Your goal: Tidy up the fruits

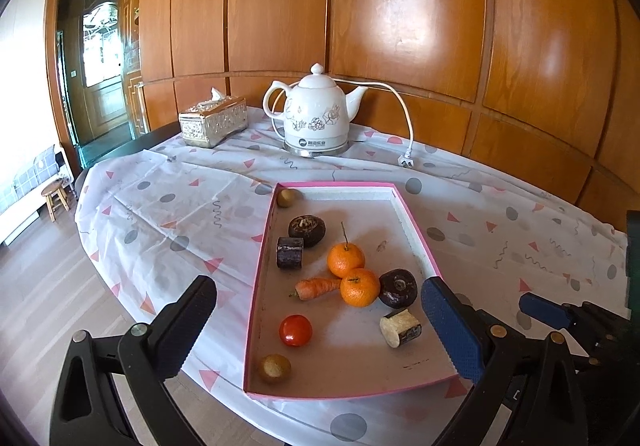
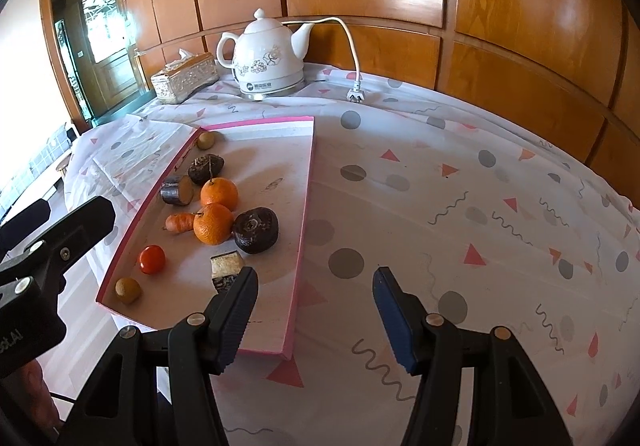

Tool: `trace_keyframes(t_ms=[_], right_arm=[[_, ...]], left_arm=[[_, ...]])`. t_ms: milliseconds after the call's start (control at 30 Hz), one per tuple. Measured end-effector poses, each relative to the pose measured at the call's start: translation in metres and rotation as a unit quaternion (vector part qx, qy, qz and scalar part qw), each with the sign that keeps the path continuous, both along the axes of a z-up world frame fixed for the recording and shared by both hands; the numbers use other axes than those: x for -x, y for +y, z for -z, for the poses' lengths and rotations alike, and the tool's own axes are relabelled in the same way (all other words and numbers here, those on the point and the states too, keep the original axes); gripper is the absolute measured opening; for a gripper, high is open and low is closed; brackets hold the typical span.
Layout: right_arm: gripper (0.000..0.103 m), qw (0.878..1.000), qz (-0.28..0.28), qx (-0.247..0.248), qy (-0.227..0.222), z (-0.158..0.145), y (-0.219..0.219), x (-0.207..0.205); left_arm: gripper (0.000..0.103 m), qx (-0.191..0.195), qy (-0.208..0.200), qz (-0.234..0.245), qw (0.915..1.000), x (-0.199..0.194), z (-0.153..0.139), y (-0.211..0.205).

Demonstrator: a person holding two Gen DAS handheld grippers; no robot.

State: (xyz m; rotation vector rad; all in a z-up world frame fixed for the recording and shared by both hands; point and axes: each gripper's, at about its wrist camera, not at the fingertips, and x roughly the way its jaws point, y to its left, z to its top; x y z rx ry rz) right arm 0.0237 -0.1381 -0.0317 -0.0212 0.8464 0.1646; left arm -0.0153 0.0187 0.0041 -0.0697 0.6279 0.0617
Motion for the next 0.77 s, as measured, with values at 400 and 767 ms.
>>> trace_keyframes(t_ms=[400, 767], right_arm=[[0.061, 1.000, -0.002, 0.000, 0.001, 0.0010, 0.0013, 0.0002], [0.061, 1.000, -0.006, -0.001, 0.005, 0.0026, 0.0009, -0.0006]], left_arm=[[0.103, 0.000, -0.001, 0.003, 1.0000, 0.0005, -0.0028, -0.0014], [0.103, 0.006, 0.001, 0.004, 1.0000, -0.0008, -0.0013, -0.0009]])
